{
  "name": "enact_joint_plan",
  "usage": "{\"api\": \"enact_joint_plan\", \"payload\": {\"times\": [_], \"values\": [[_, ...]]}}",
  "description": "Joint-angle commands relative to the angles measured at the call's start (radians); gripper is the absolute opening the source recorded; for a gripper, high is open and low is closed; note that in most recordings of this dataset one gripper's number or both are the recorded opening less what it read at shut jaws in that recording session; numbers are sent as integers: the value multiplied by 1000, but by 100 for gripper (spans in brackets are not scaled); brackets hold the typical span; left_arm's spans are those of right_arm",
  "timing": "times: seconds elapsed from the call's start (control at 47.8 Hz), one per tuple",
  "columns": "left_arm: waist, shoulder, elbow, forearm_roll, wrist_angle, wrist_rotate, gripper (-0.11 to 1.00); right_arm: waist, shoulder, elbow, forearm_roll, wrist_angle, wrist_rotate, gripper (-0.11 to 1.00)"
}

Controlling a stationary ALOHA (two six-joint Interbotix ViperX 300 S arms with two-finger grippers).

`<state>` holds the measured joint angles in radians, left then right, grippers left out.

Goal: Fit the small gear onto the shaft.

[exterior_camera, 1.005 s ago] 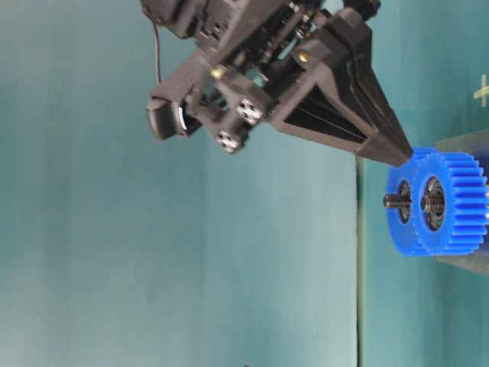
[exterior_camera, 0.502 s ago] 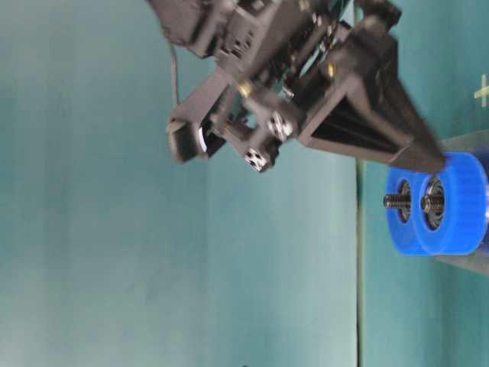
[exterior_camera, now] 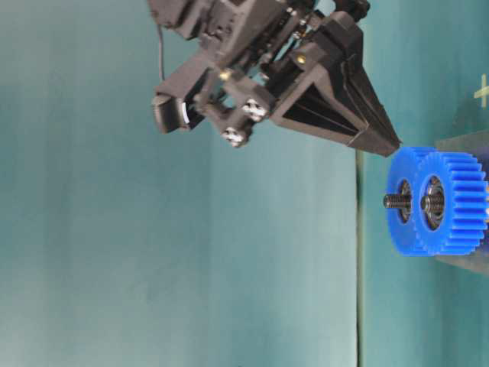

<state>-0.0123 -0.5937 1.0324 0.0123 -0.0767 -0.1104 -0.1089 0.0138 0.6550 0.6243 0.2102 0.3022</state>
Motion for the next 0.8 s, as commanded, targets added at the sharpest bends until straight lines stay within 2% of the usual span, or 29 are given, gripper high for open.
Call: {"api": "enact_joint_plan", "payload": {"times": [0.0, 0.209, 0.398, 0.502, 0.607, 0.712, 0.774], "values": [[-2, -5, -14, 3, -6, 0, 0, 6, 14, -20, -3, -11, -12, 10], [-3, -5, -12, 3, -5, 0, 0, 69, 64, -74, 2, 21, -8, 10], [-2, -8, -14, 5, -5, 0, 0, 187, 28, -103, 29, 163, 17, 10], [-3, -8, -12, 3, -5, 0, 0, 219, -25, -89, 32, 210, 49, 10], [-2, -9, -8, 5, -6, 0, 0, 207, -94, -63, 26, 221, 60, 10], [-2, -9, 0, 3, -6, 0, 0, 143, -161, 11, 18, 201, 58, 10], [0, -12, 2, 3, -6, 0, 0, 101, -204, 61, 17, 147, 51, 10]]}}
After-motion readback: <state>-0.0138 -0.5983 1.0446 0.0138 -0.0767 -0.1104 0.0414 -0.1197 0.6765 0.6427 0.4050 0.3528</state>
